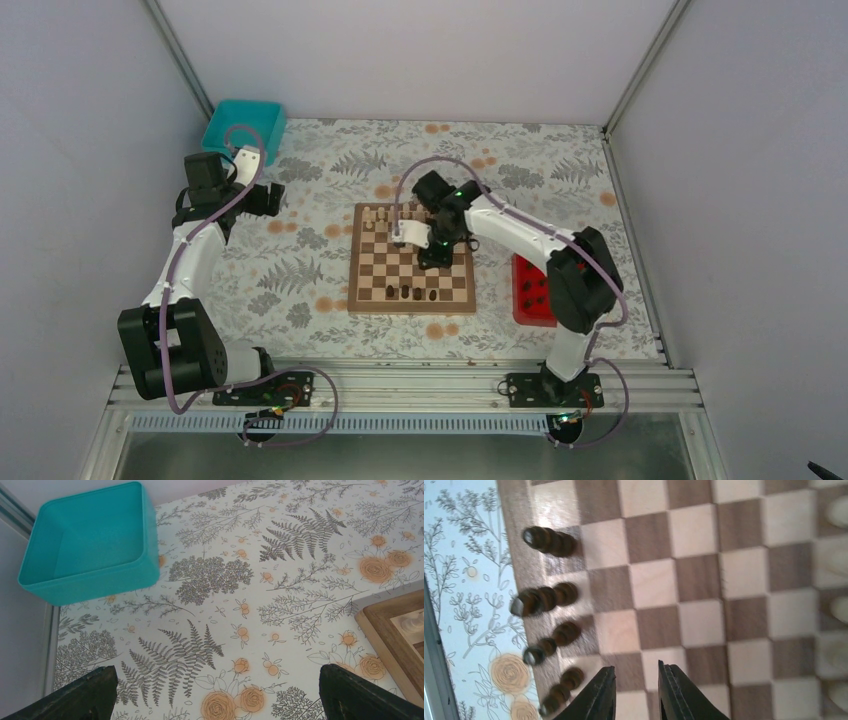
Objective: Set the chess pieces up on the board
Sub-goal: Adjust the chess piece on the chessboard, then pick up the chess piece from the storage box.
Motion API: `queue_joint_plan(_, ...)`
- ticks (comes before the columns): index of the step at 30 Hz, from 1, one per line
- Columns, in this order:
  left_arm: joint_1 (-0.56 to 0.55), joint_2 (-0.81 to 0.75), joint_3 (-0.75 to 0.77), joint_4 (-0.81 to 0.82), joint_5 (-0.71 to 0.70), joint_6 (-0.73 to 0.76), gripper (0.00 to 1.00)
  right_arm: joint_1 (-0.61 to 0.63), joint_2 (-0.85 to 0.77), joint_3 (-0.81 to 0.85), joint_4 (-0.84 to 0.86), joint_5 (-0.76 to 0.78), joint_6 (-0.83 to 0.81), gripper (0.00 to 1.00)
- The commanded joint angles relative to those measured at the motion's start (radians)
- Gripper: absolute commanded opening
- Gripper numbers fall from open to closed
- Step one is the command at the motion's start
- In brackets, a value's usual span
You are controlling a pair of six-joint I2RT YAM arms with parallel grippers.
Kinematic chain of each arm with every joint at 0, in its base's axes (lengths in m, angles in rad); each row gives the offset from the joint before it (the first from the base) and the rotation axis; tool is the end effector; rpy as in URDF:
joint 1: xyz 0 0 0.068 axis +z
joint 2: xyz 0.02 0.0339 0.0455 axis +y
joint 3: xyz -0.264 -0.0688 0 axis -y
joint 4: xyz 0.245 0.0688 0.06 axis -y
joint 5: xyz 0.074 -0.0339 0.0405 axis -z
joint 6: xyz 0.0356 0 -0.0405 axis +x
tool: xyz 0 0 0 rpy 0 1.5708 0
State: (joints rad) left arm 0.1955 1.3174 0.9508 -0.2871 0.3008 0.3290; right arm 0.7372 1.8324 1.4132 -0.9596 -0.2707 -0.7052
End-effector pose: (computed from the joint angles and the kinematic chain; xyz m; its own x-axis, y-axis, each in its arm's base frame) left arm 0.2863 0.0459 0.2716 -0.5500 0.2057 -0.8095 0.2355 0.9681 0.0860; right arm 0.2580 0.2471 0.2173 -0.1091 -0.9427 -0.3154 -0.9931 0.0894 0.0762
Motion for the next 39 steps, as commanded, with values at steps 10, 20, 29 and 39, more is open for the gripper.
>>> queue_joint_plan(10,0.007,0.01,0.004,-0.005,0.028,0.004,1.0,-0.515,-0.435,-0.224,-0.115,0.048,-0.106,0.57)
queue_joint_plan(20,0.007,0.004,0.004,-0.006,0.037,0.005,1.0,-0.756,-0.515,-0.479,-0.003,0.044,-0.183,0.66)
queue_joint_plan(29,0.008,-0.001,0.002,-0.005,0.03,0.002,1.0,-0.757,-0.419,-0.513,0.168,0.069,-0.116,0.57)
queue_joint_plan(39,0.009,0.001,0.001,-0.003,0.027,0.004,1.0,-0.759,-0.343,-0.53,0.232,0.056,-0.095,0.42)
